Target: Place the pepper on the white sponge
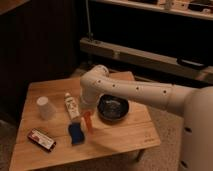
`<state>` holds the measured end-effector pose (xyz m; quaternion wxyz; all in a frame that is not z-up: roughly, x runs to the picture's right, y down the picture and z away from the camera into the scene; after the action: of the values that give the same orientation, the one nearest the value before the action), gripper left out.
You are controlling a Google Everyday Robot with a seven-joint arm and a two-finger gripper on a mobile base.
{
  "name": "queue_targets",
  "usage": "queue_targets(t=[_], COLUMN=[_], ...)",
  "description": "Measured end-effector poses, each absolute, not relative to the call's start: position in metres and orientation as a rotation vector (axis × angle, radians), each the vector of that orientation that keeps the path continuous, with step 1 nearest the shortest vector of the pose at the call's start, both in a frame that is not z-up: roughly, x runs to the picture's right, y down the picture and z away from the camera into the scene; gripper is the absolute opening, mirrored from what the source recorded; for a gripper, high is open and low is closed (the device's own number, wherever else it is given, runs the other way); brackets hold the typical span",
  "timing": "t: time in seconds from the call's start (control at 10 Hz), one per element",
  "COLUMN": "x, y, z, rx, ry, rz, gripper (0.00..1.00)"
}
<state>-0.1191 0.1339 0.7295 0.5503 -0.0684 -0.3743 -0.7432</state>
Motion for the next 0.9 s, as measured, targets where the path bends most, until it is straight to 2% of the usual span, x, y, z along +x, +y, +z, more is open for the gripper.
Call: queue_targets(t=[0.2, 0.5, 0.9], x=[-0.132, -0.145, -0.146], y=[0.148, 0.140, 0.140], z=[0.710, 0.710, 0.710], rx=[-0.085, -0.001, 0.002], ry=[-0.935, -0.968, -0.971], rz=[-1.827, -1.852, -1.850], gripper=[0.07, 0.07, 0.07])
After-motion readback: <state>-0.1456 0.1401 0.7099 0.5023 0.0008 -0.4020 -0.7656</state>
